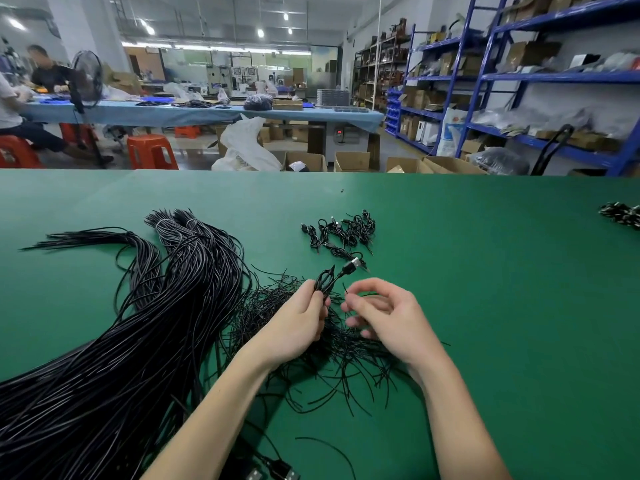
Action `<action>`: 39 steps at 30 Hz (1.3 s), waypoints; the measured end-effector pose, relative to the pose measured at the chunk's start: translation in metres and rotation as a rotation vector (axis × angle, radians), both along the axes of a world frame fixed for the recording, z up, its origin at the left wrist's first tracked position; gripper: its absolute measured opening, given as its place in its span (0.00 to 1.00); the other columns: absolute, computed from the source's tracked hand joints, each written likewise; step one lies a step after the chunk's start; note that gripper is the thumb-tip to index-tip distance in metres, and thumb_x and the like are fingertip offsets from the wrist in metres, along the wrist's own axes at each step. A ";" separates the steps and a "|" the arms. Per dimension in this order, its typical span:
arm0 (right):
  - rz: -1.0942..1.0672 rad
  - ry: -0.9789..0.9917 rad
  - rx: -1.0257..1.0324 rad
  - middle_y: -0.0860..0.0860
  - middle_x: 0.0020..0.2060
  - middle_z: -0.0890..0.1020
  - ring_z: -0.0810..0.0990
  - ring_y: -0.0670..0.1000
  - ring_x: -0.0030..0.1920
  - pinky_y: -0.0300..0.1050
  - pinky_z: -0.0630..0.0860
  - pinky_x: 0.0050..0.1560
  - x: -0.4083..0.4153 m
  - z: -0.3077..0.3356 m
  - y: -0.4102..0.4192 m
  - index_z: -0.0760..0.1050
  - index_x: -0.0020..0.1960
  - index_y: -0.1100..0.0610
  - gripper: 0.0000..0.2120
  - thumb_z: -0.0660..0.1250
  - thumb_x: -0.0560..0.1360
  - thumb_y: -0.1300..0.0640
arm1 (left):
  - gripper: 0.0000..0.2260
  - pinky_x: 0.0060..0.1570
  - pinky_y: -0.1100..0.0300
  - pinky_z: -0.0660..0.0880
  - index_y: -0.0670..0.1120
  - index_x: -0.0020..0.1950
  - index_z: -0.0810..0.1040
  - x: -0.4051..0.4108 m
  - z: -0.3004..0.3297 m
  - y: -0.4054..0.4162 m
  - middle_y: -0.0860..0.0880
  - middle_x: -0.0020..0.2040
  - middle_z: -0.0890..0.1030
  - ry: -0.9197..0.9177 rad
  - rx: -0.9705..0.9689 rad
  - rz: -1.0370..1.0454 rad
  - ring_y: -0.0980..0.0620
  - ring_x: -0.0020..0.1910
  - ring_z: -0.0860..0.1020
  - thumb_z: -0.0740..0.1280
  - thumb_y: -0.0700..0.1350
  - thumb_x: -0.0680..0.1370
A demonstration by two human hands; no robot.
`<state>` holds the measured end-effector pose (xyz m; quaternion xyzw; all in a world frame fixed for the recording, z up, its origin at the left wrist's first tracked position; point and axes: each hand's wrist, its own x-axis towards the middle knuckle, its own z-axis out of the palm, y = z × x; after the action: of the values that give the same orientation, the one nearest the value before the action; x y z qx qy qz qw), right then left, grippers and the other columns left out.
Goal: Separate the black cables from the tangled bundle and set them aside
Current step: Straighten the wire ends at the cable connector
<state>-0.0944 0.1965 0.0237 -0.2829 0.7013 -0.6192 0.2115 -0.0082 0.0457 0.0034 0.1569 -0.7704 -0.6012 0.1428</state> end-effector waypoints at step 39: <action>-0.187 -0.379 -0.072 0.48 0.30 0.84 0.79 0.42 0.29 0.39 0.82 0.36 0.006 -0.013 -0.030 0.84 0.45 0.63 0.12 0.79 0.73 0.54 | 0.07 0.40 0.45 0.73 0.49 0.46 0.60 0.001 0.007 0.021 0.50 0.43 0.70 -0.073 -0.771 0.030 0.44 0.38 0.76 0.56 0.38 0.80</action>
<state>-0.0880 0.1662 0.0110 -0.1027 0.6495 -0.7030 0.2709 -0.0074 0.0665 0.0102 0.1241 -0.9421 -0.2591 0.1728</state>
